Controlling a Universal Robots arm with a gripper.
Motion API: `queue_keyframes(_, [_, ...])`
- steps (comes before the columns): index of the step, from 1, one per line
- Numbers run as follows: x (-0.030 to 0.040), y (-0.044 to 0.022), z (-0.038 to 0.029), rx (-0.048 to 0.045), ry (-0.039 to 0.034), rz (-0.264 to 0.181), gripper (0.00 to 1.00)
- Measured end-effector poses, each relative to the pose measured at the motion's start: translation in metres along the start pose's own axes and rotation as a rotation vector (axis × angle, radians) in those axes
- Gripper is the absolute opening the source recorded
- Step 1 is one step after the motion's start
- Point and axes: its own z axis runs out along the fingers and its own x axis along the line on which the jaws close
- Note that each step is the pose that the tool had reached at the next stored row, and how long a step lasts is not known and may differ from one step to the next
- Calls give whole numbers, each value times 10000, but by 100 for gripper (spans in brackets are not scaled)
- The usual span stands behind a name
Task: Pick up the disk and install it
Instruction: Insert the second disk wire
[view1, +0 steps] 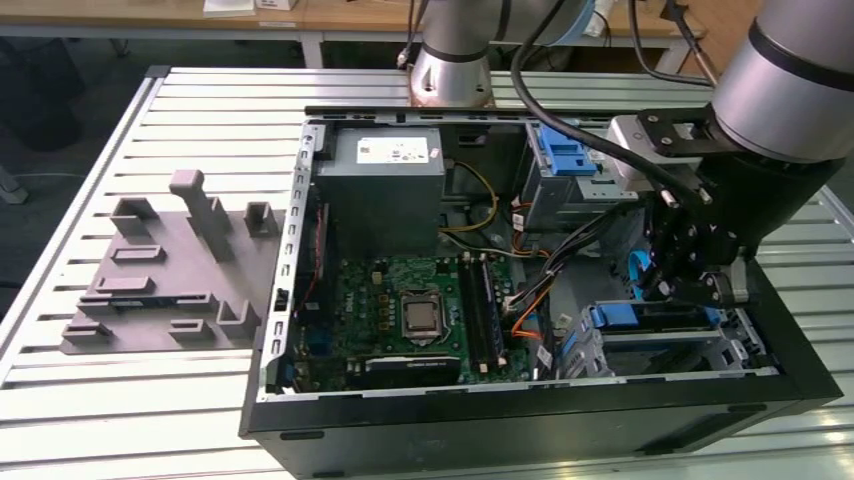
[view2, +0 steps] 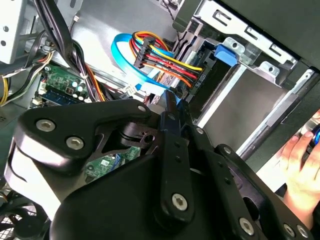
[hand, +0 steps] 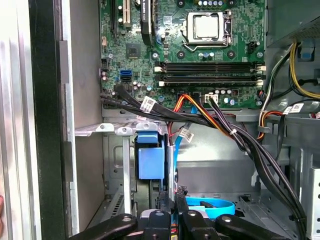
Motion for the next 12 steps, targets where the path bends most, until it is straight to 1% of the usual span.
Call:
queue_keyframes(2, [18,-1,0,-1,-30,1,16])
queue_keyframes(6, [62,-2,0,-4,-120,7,16])
queue_keyframes(12, [79,-3,0,-5,-128,8,16])
